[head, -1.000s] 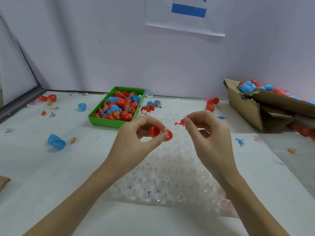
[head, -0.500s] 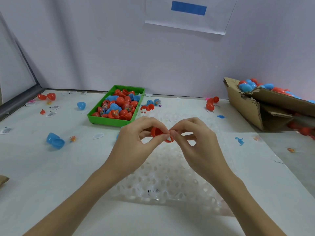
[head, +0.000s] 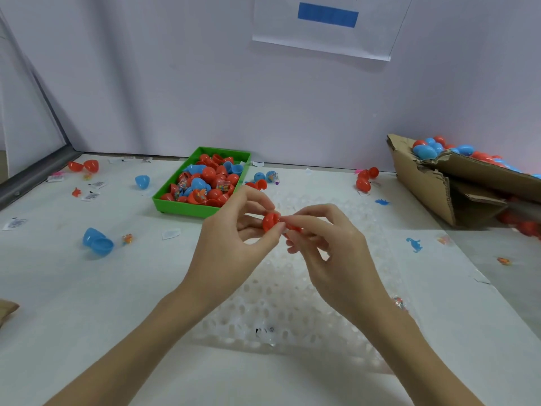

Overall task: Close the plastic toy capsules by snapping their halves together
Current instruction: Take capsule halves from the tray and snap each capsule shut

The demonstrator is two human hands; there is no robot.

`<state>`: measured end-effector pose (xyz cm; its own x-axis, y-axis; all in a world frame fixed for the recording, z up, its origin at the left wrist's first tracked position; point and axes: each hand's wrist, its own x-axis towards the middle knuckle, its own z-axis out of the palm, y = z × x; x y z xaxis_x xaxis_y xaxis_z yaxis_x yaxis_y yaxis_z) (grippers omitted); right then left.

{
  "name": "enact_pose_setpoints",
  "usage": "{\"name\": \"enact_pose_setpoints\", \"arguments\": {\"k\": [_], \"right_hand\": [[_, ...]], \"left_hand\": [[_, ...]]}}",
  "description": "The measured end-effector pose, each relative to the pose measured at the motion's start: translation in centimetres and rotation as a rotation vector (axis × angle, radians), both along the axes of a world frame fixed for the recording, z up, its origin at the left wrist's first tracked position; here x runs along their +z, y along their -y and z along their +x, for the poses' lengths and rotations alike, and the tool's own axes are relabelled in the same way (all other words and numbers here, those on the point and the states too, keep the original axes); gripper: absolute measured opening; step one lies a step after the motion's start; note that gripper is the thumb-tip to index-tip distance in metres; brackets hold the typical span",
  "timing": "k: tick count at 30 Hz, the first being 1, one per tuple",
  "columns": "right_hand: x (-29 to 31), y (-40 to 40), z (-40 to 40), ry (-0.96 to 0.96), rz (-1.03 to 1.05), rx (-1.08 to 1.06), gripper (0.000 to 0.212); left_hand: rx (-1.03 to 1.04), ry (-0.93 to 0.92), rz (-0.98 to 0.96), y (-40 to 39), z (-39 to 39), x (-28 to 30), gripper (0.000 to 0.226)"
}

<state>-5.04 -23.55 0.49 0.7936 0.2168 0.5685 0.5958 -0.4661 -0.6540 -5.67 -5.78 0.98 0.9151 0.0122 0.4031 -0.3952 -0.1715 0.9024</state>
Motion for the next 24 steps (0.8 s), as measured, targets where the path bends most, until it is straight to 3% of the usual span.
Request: {"name": "enact_pose_setpoints", "arguments": {"k": [6,12,14,18,24], "right_hand": [[-0.3,0.3,0.2,0.214,-0.242,-0.061,0.030],[0.6,0.5,0.4,0.329,-0.101,-0.060,0.024],[0.7,0.4,0.3,0.273,0.012,-0.055,0.027],[1.2,0.3,-0.3,-0.022,0.330,0.030,0.032],[1.9,0.3,-0.5,-0.207,0.482,0.134,0.019]], "left_hand": [[-0.042,0.090,0.127,0.0,0.0,0.0,0.029],[-0.080,0.146,0.043,-0.3,0.1,0.1,0.031],[-0.104,0.146,0.024,-0.4,0.1,0.3,0.031],[-0.179,0.103,-0.016,-0.4,0.0,0.6,0.033],[-0.147,0.131,-0.002,-0.5,-0.2,0.8,0.039]]}}
